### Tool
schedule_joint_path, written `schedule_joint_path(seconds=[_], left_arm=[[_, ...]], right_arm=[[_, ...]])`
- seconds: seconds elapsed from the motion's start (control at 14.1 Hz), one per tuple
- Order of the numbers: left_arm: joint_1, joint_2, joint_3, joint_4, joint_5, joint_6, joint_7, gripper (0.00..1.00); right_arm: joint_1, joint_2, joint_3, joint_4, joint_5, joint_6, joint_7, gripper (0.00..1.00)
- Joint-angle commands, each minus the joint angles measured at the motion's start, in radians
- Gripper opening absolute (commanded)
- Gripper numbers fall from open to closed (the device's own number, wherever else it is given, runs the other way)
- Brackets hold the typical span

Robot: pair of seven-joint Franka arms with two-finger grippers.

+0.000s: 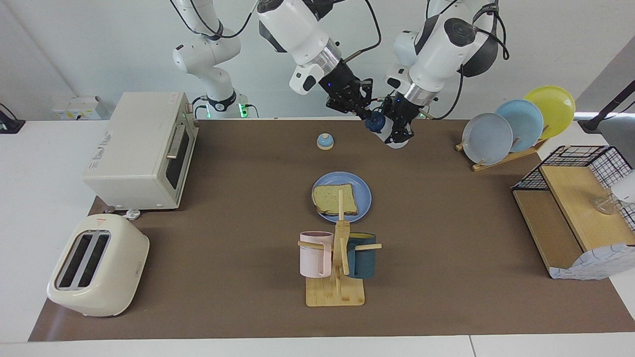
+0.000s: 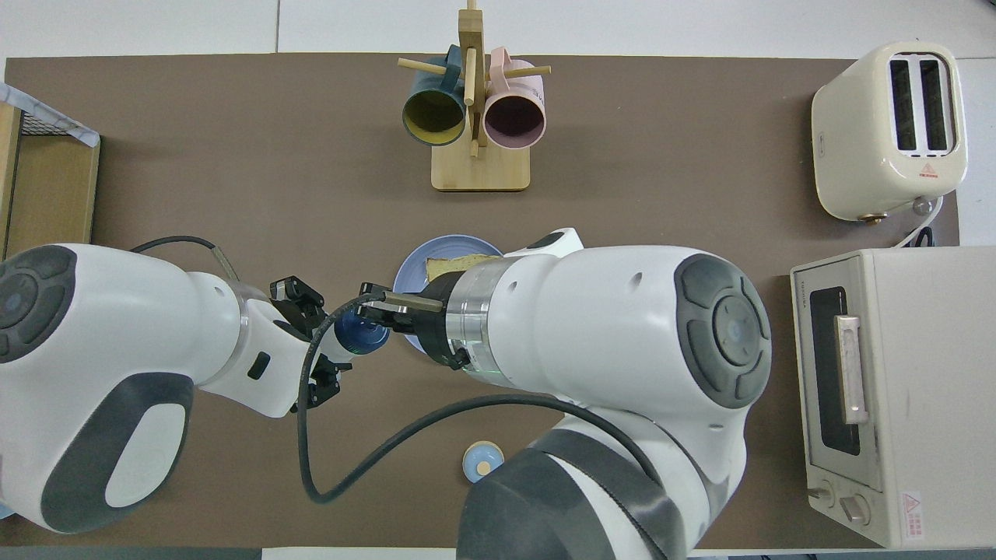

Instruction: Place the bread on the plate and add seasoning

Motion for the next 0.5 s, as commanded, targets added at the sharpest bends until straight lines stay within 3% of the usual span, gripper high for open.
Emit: schedule_joint_path(seconds=[0.0,0.42], left_arm=[[-0.004,-0.036,0.002,-0.034,0.014,0.027,-0.005,0.00],[-0.004,-0.036,0.002,-0.034,0.014,0.026,-0.005,0.00]], right_arm=[[-0.014,0.005,0.002,0.009,-0.002,0.014,0.030,0.04],[-0.038,0.027,-0.007,0.057,0.030,0.017,0.118,0.04]])
